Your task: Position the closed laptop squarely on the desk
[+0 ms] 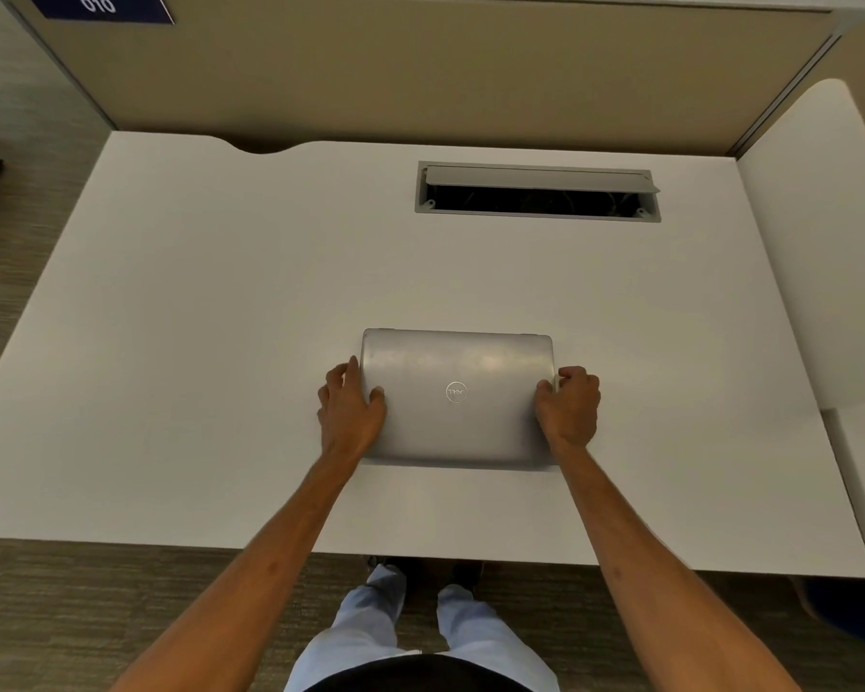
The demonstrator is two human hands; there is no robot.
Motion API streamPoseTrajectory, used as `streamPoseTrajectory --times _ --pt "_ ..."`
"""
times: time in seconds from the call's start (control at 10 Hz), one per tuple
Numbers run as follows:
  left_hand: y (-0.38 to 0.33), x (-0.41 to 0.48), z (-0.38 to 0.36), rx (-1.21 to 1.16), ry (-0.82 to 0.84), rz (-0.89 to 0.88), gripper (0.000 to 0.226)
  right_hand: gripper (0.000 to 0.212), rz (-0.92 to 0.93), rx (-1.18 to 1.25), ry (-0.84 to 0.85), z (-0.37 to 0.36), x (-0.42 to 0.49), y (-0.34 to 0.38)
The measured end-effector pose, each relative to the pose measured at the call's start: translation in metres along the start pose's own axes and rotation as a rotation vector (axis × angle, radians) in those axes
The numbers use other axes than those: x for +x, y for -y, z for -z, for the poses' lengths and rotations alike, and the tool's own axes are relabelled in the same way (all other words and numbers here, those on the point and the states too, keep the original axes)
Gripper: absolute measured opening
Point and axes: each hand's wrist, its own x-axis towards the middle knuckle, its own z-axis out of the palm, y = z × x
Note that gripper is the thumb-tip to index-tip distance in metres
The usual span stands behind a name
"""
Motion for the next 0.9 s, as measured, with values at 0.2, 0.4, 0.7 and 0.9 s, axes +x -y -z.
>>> streamPoseTrajectory --times 0.2,0.4,0.7,0.9 --pt "0.001 -0.008 -0.02 0.43 -0.081 -0.443 0.066 0.058 0.559 -0.343 0.021 -0.013 -0.023 0.0" --pt "-0.016 -0.003 -0.032 0.468 -0.089 -0.48 0.065 0.063 0.692 -0.515 0.148 -0.026 -0.029 0.011" --pt "-0.041 -0.003 -0.039 0.46 -0.102 -0.472 0.065 0.065 0.684 -0.599 0.171 -0.031 -0.035 0.023" --pt "-0.053 0.004 -0.033 0.492 -0.153 -0.476 0.07 0.066 0.711 -0.632 0.125 -0.029 -0.034 0.036"
